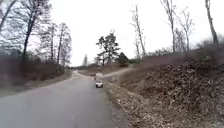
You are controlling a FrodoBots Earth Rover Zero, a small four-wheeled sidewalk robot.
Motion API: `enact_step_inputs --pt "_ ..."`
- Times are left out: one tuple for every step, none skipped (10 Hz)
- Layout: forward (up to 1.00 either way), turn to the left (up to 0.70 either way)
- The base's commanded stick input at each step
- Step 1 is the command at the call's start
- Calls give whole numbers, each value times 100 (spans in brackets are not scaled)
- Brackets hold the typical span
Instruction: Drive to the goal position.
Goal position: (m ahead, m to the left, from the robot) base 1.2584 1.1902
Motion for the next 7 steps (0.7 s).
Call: enact_step_inputs --pt "61 0" --pt "57 0" --pt "55 0" --pt "53 0" --pt "53 0" --pt "53 0" --pt "51 28"
